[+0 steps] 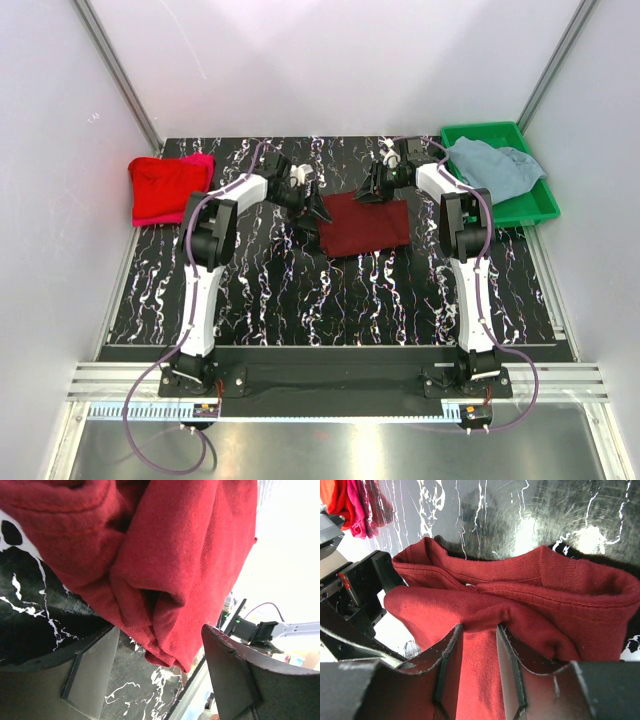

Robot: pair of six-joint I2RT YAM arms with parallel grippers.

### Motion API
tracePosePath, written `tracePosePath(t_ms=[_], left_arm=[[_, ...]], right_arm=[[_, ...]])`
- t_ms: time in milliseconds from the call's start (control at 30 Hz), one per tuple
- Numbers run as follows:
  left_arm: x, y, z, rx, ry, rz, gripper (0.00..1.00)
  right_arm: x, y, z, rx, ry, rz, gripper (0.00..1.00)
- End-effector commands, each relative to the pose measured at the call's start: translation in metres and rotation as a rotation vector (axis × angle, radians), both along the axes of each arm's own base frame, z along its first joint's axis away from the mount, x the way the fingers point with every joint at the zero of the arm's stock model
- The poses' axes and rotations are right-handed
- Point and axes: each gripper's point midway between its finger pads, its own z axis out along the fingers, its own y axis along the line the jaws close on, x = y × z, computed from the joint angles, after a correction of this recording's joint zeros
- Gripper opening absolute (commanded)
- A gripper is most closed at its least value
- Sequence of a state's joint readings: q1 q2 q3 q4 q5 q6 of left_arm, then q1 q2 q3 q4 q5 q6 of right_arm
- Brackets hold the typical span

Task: Fold and stack the t-shirts
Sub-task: Neatly place the folded tshirt to the corner

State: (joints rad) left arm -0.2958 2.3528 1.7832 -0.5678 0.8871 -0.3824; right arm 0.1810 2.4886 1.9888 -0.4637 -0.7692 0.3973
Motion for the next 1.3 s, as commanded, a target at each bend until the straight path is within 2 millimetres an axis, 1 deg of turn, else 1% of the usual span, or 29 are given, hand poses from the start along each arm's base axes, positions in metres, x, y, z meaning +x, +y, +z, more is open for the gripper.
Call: tracePosePath(t_ms=[0,33,100,133,233,367,400,467,500,567,600,667,700,733,767,800,833,867,933,967,1000,1067,1100,1133,1167,1200,1233,1267], left_arm=[[0.011,0.0,-0.016,-0.008,0.003,0.026,0.73],[0.014,-0.003,-0.022,-0.018,0.003,0.026,0.72],[0.015,-0.011,-0.024,-0.042,0.019,0.022,0.7],[0.019,-0.014,-0.027,-0.049,0.011,0.018,0.7],[0.02,-0.025,-0.031,-0.074,0.016,0.011,0.64],[0.016,-0.032,-0.028,-0.114,0.045,0.011,0.49],[0.015,-0.033,-0.028,-0.124,0.052,0.01,0.41],[0.013,-0.035,-0.027,-0.151,0.065,0.012,0.37],[0.012,-0.036,-0.028,-0.157,0.068,0.009,0.27],[0.013,-0.039,-0.026,-0.174,0.065,0.007,0.16],[0.013,-0.04,-0.024,-0.179,0.062,0.003,0.0],[0.015,-0.038,-0.023,-0.168,0.037,0.0,0.0],[0.015,-0.035,-0.017,-0.152,0.034,0.001,0.0],[0.019,-0.032,-0.017,-0.115,0.009,0.009,0.0],[0.021,-0.026,-0.017,-0.086,-0.039,-0.007,0.0],[0.022,-0.018,-0.005,-0.053,-0.057,-0.006,0.0],[0.026,-0.011,-0.004,-0.006,-0.092,-0.004,0.0],[0.036,0.0,0.009,0.015,-0.174,-0.02,0.0],[0.036,0.017,0.019,0.064,-0.201,-0.03,0.0],[0.041,0.028,0.02,0.108,-0.257,-0.045,0.0],[0.044,0.043,0.03,0.133,-0.271,-0.04,0.0],[0.049,0.064,0.034,0.202,-0.324,-0.045,0.0],[0.048,0.082,0.039,0.224,-0.318,-0.032,0.0],[0.049,0.094,0.038,0.265,-0.327,-0.03,0.0],[0.049,0.106,0.037,0.301,-0.359,-0.058,0.0],[0.046,0.123,0.038,0.327,-0.342,-0.048,0.0],[0.047,0.138,0.034,0.377,-0.367,-0.064,0.0],[0.049,0.155,0.035,0.413,-0.377,-0.055,0.0]], right_arm=[[-0.002,-0.002,0.002,-0.027,-0.018,-0.001,0.41],[-0.003,-0.003,-0.001,-0.033,-0.01,-0.005,0.41],[-0.003,-0.004,-0.002,-0.036,-0.008,-0.009,0.41],[-0.003,-0.004,-0.002,-0.039,-0.01,-0.01,0.41],[-0.003,-0.005,-0.004,-0.048,-0.011,-0.008,0.41],[-0.003,-0.005,-0.005,-0.048,-0.011,-0.01,0.41],[-0.002,-0.005,-0.005,-0.049,-0.009,-0.013,0.41],[-0.002,-0.005,-0.005,-0.049,-0.009,-0.015,0.41],[-0.003,-0.005,-0.006,-0.048,-0.007,-0.015,0.41],[-0.002,-0.005,-0.005,-0.047,-0.009,-0.015,0.41],[-0.002,-0.005,-0.004,-0.049,-0.013,-0.014,0.41],[-0.002,-0.007,-0.002,-0.058,-0.02,-0.01,0.41],[0.001,-0.007,0.006,-0.059,-0.044,-0.007,0.42],[0.003,-0.009,0.012,-0.064,-0.061,-0.005,0.43],[0.004,-0.011,0.026,-0.073,-0.098,0.001,0.45],[0.01,-0.016,0.035,-0.089,-0.129,-0.011,0.46],[0.012,-0.021,0.043,-0.099,-0.156,-0.009,0.47],[0.018,-0.031,0.06,-0.106,-0.195,-0.029,0.5],[0.024,-0.043,0.076,-0.119,-0.235,-0.043,0.51],[0.026,-0.052,0.088,-0.127,-0.261,-0.052,0.53],[0.03,-0.066,0.094,-0.136,-0.276,-0.076,0.53],[0.033,-0.081,0.102,-0.149,-0.292,-0.1,0.54],[0.033,-0.088,0.103,-0.16,-0.293,-0.113,0.54],[0.035,-0.101,0.104,-0.171,-0.297,-0.128,0.54],[0.034,-0.105,0.107,-0.177,-0.3,-0.133,0.54],[0.033,-0.11,0.105,-0.185,-0.295,-0.139,0.55],[0.032,-0.118,0.104,-0.192,-0.293,-0.149,0.55],[0.031,-0.119,0.108,-0.193,-0.297,-0.149,0.55]])
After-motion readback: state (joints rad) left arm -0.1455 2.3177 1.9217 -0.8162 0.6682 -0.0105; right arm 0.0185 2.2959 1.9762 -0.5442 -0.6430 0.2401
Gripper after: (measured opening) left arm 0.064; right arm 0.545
